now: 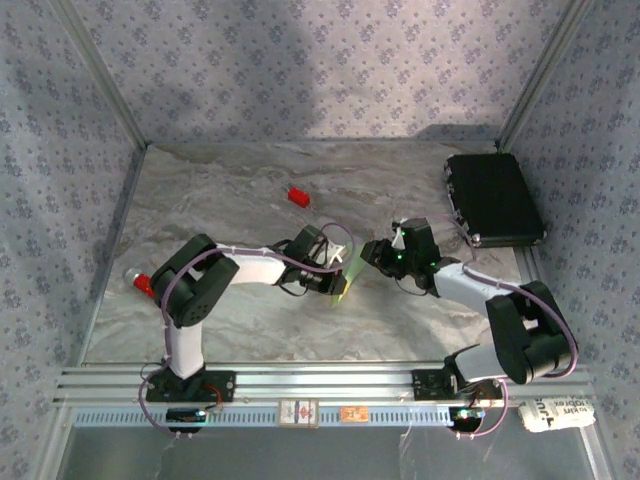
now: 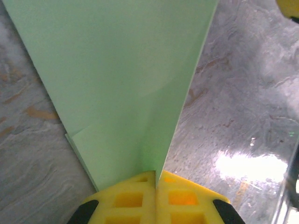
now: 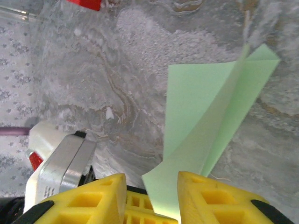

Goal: Fold a paper plane with a square sheet of paper (pick it up from the middle)
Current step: Fold the wing for the fifth time at the center of the table.

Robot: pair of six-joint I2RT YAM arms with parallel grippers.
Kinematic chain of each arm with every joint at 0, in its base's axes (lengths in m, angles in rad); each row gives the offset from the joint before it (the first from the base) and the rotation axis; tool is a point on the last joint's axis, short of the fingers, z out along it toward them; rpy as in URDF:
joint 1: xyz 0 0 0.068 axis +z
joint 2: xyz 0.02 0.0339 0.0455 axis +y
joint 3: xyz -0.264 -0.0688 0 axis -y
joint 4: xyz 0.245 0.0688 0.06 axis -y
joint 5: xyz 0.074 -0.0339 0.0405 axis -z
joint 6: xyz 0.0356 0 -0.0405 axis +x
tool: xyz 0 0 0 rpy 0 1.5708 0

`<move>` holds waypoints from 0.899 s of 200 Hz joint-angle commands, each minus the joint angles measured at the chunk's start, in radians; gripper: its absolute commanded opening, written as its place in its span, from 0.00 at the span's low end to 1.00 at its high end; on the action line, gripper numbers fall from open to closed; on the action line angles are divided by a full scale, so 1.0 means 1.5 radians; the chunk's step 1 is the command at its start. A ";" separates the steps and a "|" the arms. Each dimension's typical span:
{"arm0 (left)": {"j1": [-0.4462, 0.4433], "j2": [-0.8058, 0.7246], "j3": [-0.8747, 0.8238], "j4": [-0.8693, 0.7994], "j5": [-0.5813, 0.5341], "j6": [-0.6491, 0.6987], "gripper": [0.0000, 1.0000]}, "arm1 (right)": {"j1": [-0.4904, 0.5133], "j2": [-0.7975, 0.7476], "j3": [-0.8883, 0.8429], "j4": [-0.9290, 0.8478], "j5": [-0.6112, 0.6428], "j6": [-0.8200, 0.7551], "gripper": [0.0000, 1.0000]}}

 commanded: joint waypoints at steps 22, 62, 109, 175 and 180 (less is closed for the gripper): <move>0.017 0.035 -0.018 0.101 0.094 -0.081 0.00 | -0.002 0.025 0.013 -0.001 -0.035 -0.055 0.33; 0.026 0.051 -0.031 0.165 0.119 -0.135 0.00 | -0.002 0.081 0.015 0.057 -0.107 -0.030 0.30; 0.027 0.065 -0.038 0.203 0.136 -0.183 0.00 | -0.001 0.102 0.021 0.083 -0.123 -0.024 0.23; 0.029 0.071 -0.067 0.261 0.131 -0.249 0.00 | -0.007 0.126 0.019 0.108 -0.126 -0.010 0.14; 0.030 0.072 -0.069 0.266 0.130 -0.253 0.00 | -0.008 0.128 0.019 0.109 -0.126 -0.009 0.13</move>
